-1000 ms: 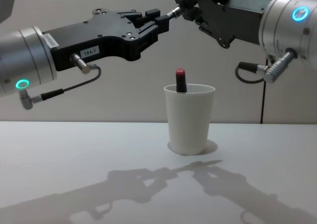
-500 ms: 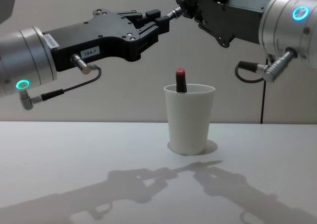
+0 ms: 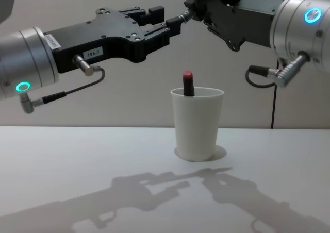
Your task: Place the pen into the pen holder.
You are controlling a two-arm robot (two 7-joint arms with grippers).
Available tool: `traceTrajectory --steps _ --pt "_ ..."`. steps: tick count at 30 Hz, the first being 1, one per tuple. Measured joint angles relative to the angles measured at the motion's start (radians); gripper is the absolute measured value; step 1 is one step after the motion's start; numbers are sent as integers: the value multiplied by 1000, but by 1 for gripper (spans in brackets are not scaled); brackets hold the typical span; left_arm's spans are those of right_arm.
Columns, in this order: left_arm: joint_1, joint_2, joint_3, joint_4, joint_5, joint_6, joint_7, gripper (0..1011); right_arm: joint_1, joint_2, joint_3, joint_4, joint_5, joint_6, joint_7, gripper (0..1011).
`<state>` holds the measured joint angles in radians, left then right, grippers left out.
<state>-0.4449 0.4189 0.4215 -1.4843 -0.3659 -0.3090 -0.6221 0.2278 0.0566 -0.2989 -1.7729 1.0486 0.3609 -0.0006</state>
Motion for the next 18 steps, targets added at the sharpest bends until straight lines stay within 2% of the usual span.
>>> traceTrajectory --steps 5,10,12,18 --pt "0 0 0 0 0 0 0 541 0 0 0 0 0 0 0 148" --pt "0 0 1 0 0 0 0 727 1 0 -1 0 0 0 0 148" --pt "0 0 1 0 0 0 0 768 2 0 -1 0 -1 -3 0 148" --pt "0 0 1 0 0 0 -1 958 13 3 -3 7 -23 -40 12 147"
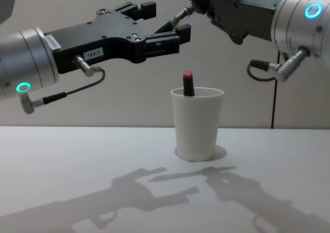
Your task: Place the pen into the pen holder.
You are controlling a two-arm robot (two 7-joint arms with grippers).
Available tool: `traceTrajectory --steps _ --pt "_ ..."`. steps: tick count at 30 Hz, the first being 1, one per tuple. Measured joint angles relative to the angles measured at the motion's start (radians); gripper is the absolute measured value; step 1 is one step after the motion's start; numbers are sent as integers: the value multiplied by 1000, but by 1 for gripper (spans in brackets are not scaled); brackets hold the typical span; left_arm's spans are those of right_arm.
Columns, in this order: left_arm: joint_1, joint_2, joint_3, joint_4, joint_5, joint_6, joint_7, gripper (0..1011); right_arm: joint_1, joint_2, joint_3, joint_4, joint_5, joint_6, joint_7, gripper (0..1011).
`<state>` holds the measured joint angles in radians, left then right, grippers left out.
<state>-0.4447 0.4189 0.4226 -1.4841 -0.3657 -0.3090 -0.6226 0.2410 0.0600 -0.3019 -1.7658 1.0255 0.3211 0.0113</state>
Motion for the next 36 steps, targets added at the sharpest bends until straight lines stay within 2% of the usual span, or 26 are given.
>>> traceTrajectory --steps 3,14,21,24,27,30,31,33,34,36 --pt "0 0 0 0 0 0 0 1002 6 2 0 5 -13 -20 8 147" --pt "0 0 0 0 0 0 0 1002 56 15 1 42 -94 -137 39 148" --pt "0 0 0 0 0 0 0 1002 93 34 0 72 -174 -224 56 147" --pt "0 0 0 0 0 0 0 1002 109 46 -3 87 -226 -270 65 148" --pt "0 0 0 0 0 0 0 1002 120 56 -6 98 -259 -295 69 147" --pt "0 0 0 0 0 0 0 1002 135 71 -11 114 -310 -330 76 148" --pt "0 0 0 0 0 0 0 1002 135 71 -11 114 -310 -330 76 148" --pt "0 0 0 0 0 0 0 1002 145 83 -16 126 -351 -355 80 148" --pt "0 0 0 0 0 0 0 1002 145 83 -16 126 -351 -355 80 148" --pt "0 0 0 0 0 0 0 1002 154 96 -24 137 -393 -374 85 148"
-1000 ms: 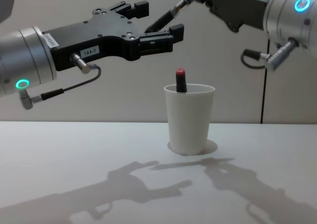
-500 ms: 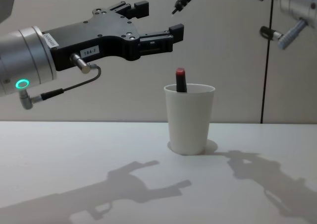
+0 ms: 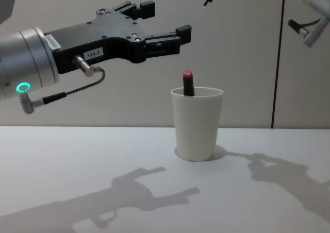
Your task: Place the pen into the pen holder.
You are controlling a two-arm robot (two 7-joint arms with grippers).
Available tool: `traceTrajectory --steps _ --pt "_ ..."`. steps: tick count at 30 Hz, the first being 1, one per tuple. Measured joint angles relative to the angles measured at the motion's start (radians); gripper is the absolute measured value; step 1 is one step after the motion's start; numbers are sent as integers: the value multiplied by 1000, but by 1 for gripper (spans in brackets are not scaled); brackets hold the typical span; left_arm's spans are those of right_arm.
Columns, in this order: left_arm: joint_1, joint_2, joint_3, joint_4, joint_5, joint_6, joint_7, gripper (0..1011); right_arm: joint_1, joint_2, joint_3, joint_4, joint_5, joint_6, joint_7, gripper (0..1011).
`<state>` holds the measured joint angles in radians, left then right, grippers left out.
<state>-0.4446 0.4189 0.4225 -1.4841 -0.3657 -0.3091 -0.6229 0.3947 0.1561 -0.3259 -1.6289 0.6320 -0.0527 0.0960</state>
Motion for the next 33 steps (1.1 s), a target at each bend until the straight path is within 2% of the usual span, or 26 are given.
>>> traceTrajectory --steps 9,14,23,33 --pt "0 0 0 0 0 0 0 1002 16 33 -28 26 -97 -19 8 148" --pt "0 0 0 0 0 0 0 1002 25 51 -52 38 -152 2 11 148" --pt "0 0 0 0 0 0 0 1002 38 60 -90 60 -207 75 13 148" --pt "0 0 0 0 0 0 0 1002 46 55 -113 82 -242 118 14 148"
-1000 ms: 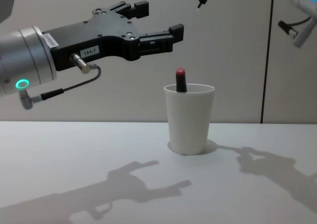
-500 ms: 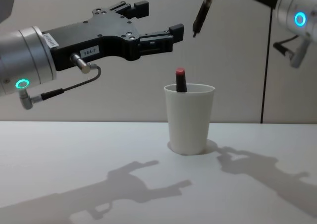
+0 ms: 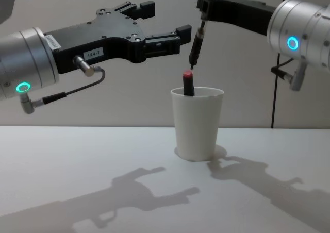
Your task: Place the pen into the pen holder.
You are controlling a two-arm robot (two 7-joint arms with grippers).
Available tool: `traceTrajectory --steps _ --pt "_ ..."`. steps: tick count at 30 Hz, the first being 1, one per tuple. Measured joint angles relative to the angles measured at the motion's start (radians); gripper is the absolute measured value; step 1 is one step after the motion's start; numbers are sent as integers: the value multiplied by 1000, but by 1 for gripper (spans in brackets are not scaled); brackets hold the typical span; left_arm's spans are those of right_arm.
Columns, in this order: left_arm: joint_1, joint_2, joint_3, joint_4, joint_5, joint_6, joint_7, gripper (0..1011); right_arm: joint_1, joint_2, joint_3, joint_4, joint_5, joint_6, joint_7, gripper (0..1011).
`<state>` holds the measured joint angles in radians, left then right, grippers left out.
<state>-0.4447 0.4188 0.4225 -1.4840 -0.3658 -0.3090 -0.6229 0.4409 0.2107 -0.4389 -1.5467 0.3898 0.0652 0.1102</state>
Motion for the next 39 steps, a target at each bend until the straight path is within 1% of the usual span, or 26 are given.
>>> traceTrajectory --steps 9,22,39 --pt "0 0 0 0 0 0 0 1002 4 -11 -10 16 -31 5 -10 148" --pt "0 0 0 0 0 0 0 1002 13 -28 -19 44 -81 -7 -37 148" --pt "0 0 0 0 0 0 0 1002 38 -53 -23 111 -135 -15 -59 148"
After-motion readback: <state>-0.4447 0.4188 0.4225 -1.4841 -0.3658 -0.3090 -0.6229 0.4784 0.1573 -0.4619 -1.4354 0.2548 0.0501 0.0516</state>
